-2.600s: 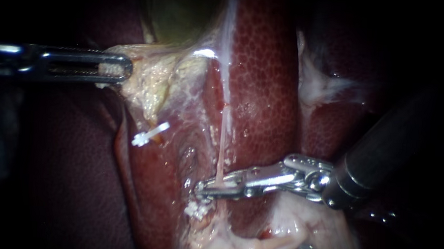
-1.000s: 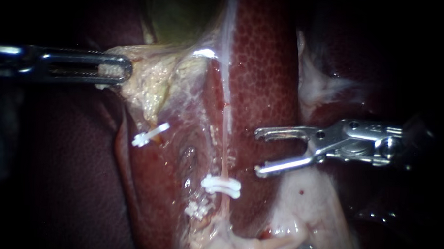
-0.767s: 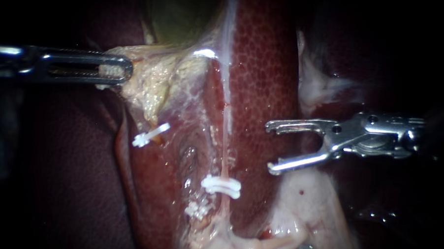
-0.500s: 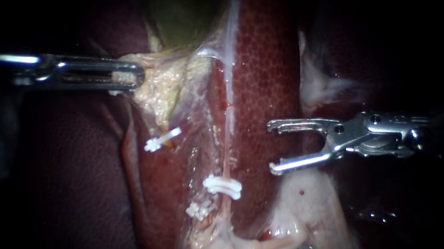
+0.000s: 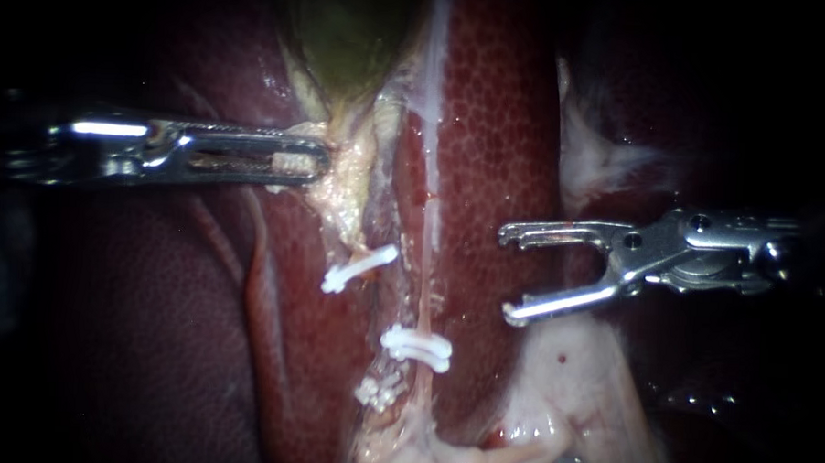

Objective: Going back second clip right tube

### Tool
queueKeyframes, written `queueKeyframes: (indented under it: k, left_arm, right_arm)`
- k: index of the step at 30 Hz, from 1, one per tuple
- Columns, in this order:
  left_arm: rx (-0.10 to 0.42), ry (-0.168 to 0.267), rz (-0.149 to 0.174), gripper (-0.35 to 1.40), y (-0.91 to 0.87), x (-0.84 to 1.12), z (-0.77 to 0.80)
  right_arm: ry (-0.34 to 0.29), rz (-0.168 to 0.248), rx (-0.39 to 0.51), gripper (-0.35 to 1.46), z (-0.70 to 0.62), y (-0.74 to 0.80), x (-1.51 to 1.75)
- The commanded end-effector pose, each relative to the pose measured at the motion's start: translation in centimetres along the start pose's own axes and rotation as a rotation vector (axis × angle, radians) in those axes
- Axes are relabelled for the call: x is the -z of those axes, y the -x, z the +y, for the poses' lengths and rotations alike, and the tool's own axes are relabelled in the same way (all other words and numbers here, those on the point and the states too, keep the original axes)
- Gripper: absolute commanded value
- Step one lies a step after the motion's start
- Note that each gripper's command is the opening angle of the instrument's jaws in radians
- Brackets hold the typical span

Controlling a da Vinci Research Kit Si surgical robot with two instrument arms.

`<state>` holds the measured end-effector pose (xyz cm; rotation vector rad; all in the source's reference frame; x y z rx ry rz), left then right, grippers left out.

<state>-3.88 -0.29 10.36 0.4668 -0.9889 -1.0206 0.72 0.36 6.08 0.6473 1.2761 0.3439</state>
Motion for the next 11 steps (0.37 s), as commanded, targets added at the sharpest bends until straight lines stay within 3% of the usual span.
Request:
queueKeyframes:
  k: [1,11]
  left_arm:
    - [0.000,-0.001,0.001,-0.21,0.00,0.00,0.00]
    - [0.000,-0.001,0.001,-0.21,0.00,0.00,-0.03]
  right_arm:
    - [-0.001,0.003,0.000,0.60,-0.01,-0.01,-0.01]
    - [-0.001,0.012,-0.001,0.60,-0.03,-0.02,-0.01]
